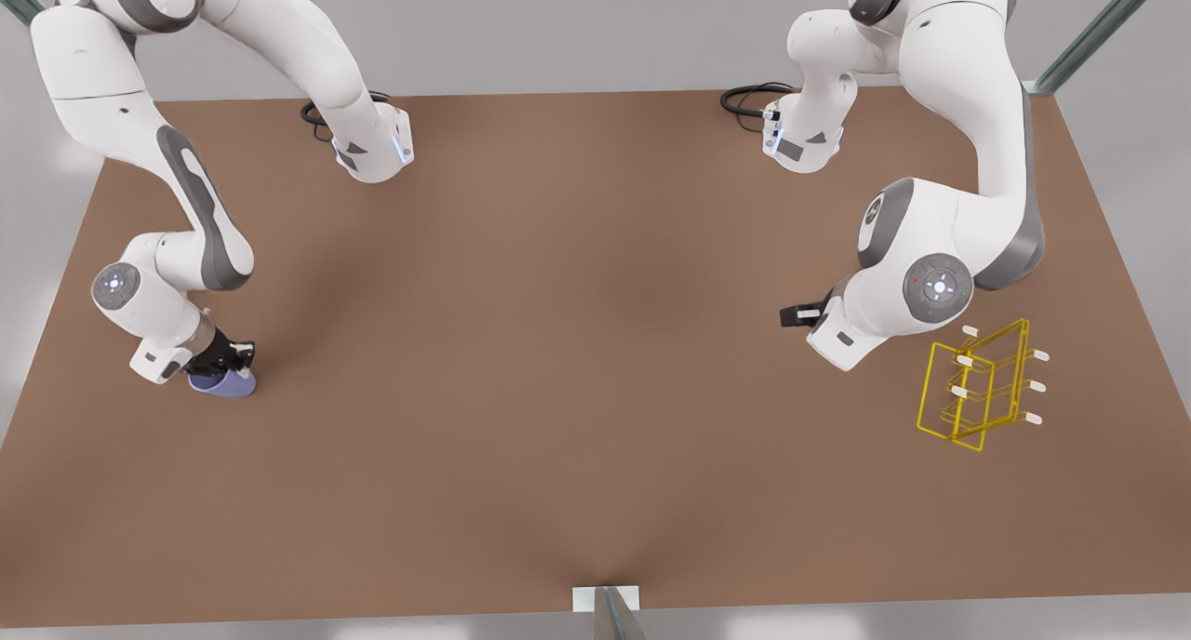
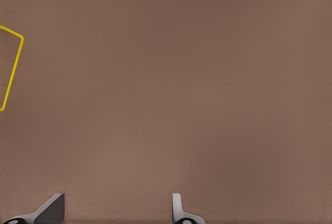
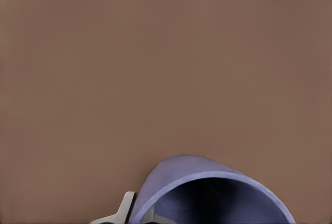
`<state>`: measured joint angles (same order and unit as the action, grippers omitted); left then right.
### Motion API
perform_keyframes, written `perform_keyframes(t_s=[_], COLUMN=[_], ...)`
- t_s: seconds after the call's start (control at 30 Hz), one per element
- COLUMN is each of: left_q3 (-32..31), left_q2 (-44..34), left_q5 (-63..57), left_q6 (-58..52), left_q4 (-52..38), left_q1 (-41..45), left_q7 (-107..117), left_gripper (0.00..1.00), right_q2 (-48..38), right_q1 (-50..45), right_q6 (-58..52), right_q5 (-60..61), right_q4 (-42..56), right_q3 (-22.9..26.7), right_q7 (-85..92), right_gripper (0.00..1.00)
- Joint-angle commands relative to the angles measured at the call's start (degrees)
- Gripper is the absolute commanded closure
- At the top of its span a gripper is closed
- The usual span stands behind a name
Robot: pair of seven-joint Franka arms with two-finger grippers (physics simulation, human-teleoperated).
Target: Place the cup on the cup holder
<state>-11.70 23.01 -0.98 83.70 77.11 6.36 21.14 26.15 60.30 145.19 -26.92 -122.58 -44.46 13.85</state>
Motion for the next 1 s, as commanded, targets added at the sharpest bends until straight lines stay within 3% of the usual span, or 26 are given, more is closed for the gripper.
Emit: perform_keyframes(t_s=[0.0, 0.07, 0.17, 0.2, 0.27, 0.37, 0.4, 0.5, 0.57, 0.83, 0.97], left_q3=[-0.08, -0.08, -0.17, -0.17, -0.17, -0.26, -0.26, -0.17, -0.17, -0.08, 0.01], left_q2=[-0.07, -0.07, -0.07, -0.07, 0.1, 1.25, 1.34, 1.25, 1.25, 1.34, 1.34], left_q5=[-1.56, -1.56, -1.56, -1.56, -1.65, -1.21, -1.13, -1.48, -1.56, -1.83, -1.92], left_q6=[0.06, 0.06, 0.06, 0.06, 0.24, 0.59, 0.68, 0.5, 0.5, 0.5, 0.5], left_q4=[-0.03, -0.03, -0.03, -0.03, -0.03, -0.65, -0.82, -0.91, -0.91, -0.83, -0.83], left_q1=[0.05, 0.05, 0.05, 0.05, 0.32, 0.85, 0.85, 0.85, 0.93, 1.11, 1.11], left_q7=[1.19, 1.19, 1.19, 1.19, 1.28, 1.28, 1.01, 1.28, 1.28, 1.28, 1.28], left_gripper=[0.0, 0.0, 0.0, 0.0, 0.0, 0.0, 0.0, 0.0, 0.0, 0.0, 0.0], right_q2=[-0.75, -1.19, -1.8, -1.89, -2.68, -1.98, -1.89, 3.29, 5.22, 16.39, 22.09], right_q1=[2.02, 1.23, -8.43, -14.13, -28.02, -40.07, -46.84, -54.67, -62.75, -72.86, -68.12], right_q6=[-4.47, -12.12, -12.74, -13.44, -14.32, -14.5, -14.32, -14.24, -13.53, -3.16, 1.06], right_q5=[-0.06, 0.47, 7.5, 10.39, 16.81, 23.31, 26.57, 29.21, 34.83, 51.62, 51.71], right_q4=[0.85, 5.16, 8.32, 9.55, 12.63, 15.97, 16.85, 23.44, 26.87, 40.67, 44.44], right_q3=[-3.35, -6.07, -5.55, -3.45, 5.51, 12.55, 17.21, 17.83, 22.93, 22.58, 13.44], right_q7=[-1.72, -2.51, -7.16, -9.27, -11.21, -15.08, -17.45, -24.74, -26.5, -27.47, -26.24], right_gripper=[0.79, 0.79, 0.79, 0.79, 0.79, 0.79, 0.79, 0.79, 0.79, 0.79, 0.79])
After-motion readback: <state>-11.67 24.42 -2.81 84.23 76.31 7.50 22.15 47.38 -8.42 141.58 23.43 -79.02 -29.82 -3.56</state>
